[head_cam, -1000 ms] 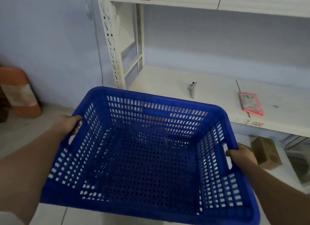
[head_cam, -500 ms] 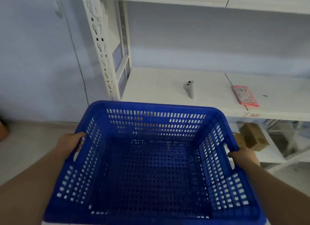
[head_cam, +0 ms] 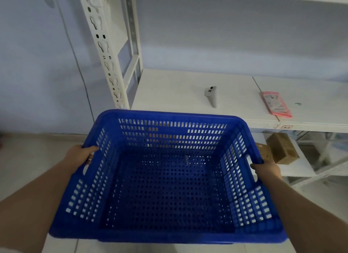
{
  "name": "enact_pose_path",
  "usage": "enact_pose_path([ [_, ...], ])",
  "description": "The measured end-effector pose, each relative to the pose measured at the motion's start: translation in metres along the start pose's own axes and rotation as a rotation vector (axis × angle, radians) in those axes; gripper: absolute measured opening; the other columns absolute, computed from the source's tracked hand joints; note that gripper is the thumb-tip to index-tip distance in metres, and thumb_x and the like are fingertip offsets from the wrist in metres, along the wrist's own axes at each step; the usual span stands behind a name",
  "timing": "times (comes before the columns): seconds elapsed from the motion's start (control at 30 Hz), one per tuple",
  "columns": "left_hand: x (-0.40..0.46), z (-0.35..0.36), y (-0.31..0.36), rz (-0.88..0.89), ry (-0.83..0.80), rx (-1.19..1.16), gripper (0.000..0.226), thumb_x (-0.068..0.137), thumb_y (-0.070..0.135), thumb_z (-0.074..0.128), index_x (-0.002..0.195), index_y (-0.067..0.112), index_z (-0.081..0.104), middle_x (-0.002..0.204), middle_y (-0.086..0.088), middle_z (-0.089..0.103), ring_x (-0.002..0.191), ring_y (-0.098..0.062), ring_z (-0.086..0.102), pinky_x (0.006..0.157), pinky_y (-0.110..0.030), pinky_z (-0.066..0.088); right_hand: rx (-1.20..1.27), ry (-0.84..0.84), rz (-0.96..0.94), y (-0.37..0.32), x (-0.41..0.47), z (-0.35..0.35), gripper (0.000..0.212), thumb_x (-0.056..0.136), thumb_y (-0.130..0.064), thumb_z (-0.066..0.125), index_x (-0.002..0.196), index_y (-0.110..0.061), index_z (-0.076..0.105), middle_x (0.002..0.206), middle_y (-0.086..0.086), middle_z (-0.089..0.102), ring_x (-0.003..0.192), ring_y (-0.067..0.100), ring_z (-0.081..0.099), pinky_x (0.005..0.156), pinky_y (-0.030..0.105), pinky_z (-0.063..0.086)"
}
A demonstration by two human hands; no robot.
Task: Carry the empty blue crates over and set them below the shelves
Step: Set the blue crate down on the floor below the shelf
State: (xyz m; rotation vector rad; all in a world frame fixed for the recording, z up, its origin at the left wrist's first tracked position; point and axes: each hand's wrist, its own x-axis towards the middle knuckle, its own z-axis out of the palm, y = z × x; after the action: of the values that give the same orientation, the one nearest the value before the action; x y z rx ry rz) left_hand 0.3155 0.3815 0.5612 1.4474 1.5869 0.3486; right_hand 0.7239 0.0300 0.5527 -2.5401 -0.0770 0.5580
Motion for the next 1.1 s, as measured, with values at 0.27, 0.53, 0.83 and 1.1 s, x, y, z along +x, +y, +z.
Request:
enact_pose_path([
  [0.27, 0.004, 0.005, -0.009, 0.094, -0.01, 0.143, 0.024, 0.089, 0.02, 0.062, 0.105, 0.003, 0.054, 0.084, -0.019, 0.064, 0.065, -0.03, 0.059, 0.062, -0.034, 0.047, 0.011, -0.007, -0.01, -0.002, -0.001, 0.006, 0.033, 0.087, -0.014, 0.058, 0.116, 0.002, 0.058, 0.091, 0.019, 0.061, 0.069, 0.028, 0.055, 0.065, 0.032, 0.043],
  [0.53, 0.007, -0.006, -0.01, 0.067, -0.086, 0.255, 0.014, 0.085, 0.009, 0.063, 0.077, -0.001, 0.06, 0.056, -0.017, 0.058, 0.045, -0.028, 0.051, 0.053, -0.032, 0.046, -0.029, -0.102, 0.013, -0.001, 0.014, 0.005, 0.025, 0.086, -0.011, 0.058, 0.106, 0.003, 0.055, 0.092, 0.028, 0.07, 0.074, 0.034, 0.066, 0.066, 0.038, 0.053],
  [0.83, 0.02, -0.002, -0.01, 0.077, -0.088, 0.268, 0.02, 0.089, 0.013, 0.061, 0.103, 0.001, 0.055, 0.067, -0.022, 0.058, 0.044, -0.029, 0.053, 0.049, -0.034, 0.047, -0.048, -0.076, 0.002, -0.002, 0.017, 0.006, 0.007, 0.08, -0.01, 0.059, 0.082, -0.004, 0.057, 0.077, 0.021, 0.07, 0.069, 0.033, 0.069, 0.061, 0.035, 0.054],
  [1.1, 0.029, 0.008, -0.017, 0.146, 0.042, 0.255, 0.017, 0.093, 0.019, 0.055, 0.099, 0.003, 0.055, 0.062, -0.025, 0.057, 0.045, -0.032, 0.053, 0.05, -0.035, 0.047, -0.009, -0.064, 0.08, -0.011, 0.036, 0.013, 0.024, 0.08, -0.027, 0.06, 0.08, -0.003, 0.062, 0.075, 0.018, 0.07, 0.067, 0.032, 0.069, 0.07, 0.044, 0.059],
])
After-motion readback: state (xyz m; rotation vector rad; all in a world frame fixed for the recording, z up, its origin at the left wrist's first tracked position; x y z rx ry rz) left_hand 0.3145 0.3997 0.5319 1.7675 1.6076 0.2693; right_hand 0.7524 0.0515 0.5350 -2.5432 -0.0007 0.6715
